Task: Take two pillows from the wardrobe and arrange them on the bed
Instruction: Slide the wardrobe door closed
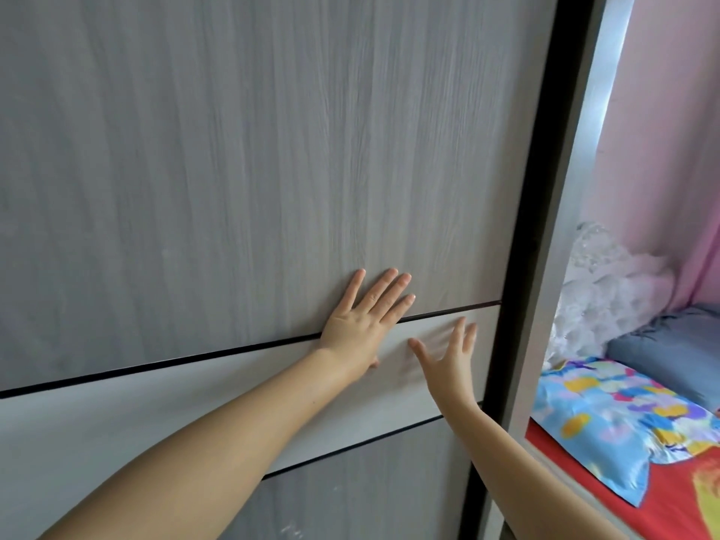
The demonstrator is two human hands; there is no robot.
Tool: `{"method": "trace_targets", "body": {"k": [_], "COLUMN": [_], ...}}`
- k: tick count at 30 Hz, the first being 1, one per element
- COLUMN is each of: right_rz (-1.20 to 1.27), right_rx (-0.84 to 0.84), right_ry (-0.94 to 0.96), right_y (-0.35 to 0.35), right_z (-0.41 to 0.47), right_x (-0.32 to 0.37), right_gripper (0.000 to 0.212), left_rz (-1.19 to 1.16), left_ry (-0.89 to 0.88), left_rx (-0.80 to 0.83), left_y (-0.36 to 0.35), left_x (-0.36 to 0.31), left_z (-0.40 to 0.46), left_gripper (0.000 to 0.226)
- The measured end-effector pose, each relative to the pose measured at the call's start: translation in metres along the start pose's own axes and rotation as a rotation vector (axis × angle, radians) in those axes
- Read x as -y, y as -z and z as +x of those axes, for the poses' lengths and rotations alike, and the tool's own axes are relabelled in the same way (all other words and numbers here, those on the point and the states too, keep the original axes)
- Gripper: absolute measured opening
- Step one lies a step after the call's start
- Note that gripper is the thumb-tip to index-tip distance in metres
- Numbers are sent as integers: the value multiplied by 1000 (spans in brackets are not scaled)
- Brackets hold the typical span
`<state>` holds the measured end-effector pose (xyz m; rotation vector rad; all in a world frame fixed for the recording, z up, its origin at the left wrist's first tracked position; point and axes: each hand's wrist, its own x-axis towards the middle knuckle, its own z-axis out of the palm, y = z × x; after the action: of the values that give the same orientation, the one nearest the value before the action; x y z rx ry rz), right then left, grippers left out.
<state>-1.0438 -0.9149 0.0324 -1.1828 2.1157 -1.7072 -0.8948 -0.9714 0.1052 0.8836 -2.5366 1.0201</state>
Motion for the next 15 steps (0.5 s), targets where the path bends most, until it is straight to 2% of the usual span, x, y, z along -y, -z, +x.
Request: {"method": "trace_targets", "body": {"k": [8, 15], "right_rz": [-11, -9], "right_rx": [-11, -4], "right_ry": [0, 5], "right_y": [15, 17], "right_z": [22, 33], "right_x": [-17, -25], "right_gripper": [100, 101], "left_rz": [2, 2], "left_ry": [6, -6], "left_rx": [41, 4], "left_y": [6, 4], "left_x": [-17, -23], "left_z": [19, 31], "left_gripper": [120, 121]}}
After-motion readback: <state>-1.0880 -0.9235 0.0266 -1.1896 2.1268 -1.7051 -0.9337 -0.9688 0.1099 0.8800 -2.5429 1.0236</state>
